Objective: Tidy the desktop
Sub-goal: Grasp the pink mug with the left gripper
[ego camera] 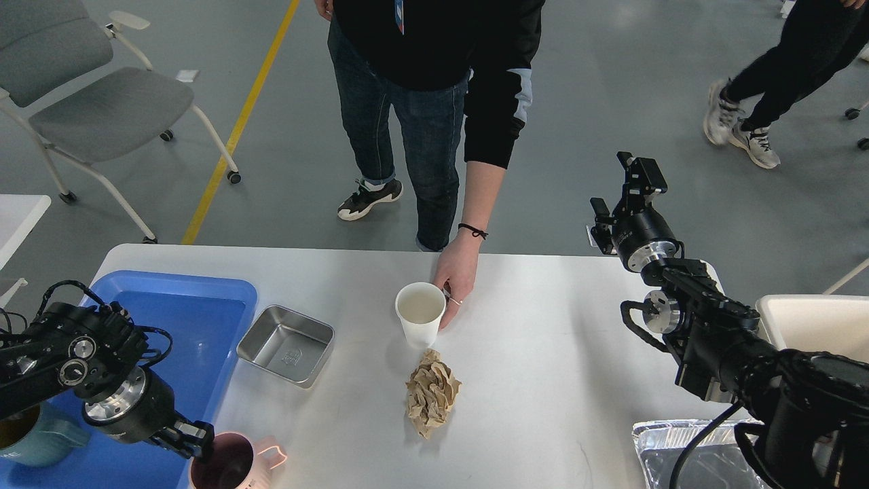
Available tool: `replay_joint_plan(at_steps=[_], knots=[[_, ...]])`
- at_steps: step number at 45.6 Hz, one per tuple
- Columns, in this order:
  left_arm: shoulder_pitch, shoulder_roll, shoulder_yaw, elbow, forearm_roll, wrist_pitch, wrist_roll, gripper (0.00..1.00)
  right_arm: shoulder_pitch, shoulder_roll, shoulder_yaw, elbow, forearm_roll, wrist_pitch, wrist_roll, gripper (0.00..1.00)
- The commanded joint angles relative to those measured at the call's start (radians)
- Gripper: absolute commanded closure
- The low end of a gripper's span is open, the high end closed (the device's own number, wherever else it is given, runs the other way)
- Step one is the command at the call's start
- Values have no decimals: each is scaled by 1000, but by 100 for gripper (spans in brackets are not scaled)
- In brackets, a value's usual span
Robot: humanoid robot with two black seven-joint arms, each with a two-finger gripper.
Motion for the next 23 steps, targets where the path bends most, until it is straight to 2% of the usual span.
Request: replay_joint_plan(at_steps=[1,9,23], knots=[[-12,-3,0,1,16,0,4,100,-1,1,0,0,0,0,0,0],[-10,-3,-2,12,93,0,-13,100,-1,1,0,0,0,0,0,0],[-29,-3,-10,12,101,30,-15,100,-4,1,0,0,0,0,0,0]])
